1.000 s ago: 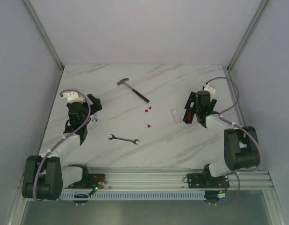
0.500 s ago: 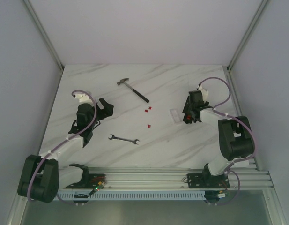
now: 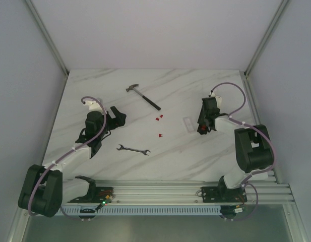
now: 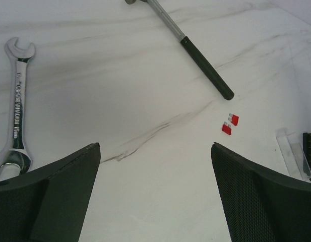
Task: Snap on the fuse box
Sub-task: Pick up the fuse box base from the center of the board, then place the fuse box base at the center of the board.
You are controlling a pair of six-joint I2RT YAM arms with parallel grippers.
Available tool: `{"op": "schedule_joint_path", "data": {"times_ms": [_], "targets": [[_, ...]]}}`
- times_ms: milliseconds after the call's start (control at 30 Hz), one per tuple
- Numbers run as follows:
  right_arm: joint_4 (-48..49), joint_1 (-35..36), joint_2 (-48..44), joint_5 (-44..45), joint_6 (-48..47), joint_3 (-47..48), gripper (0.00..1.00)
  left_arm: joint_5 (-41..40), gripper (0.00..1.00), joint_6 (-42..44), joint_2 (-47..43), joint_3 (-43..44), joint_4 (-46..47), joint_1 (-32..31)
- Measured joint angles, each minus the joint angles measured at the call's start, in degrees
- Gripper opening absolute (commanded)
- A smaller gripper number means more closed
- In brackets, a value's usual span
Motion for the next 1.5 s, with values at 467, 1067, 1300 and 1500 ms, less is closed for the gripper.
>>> {"op": "schedule_joint_path", "data": {"times_ms": [467,1067,1300,1500], "targets": [[-7.89,14.32,-7.91,-7.93,-4.07,4.44,0.36,2.54,1.0,-1.09,-1.2,0.63,-3.02,-0.52],[-9.64,23.1,1.51,-9.38,1.62,5.18,1.0,4.66,1.0,-2.34,-1.44,0.63,-4.66,-1.92],[-11.58,23.1,-1.95,-11.23,1.75,3.15,1.0,5.81,1.0,-2.95,-1.44,1.18,-5.09,-2.08],[-13.14,23.93,-3.56,-15.54,1.66,0.87,1.0,6.49,1.0,-3.1,-1.44,1.57,-5.16,-2.08]]}}
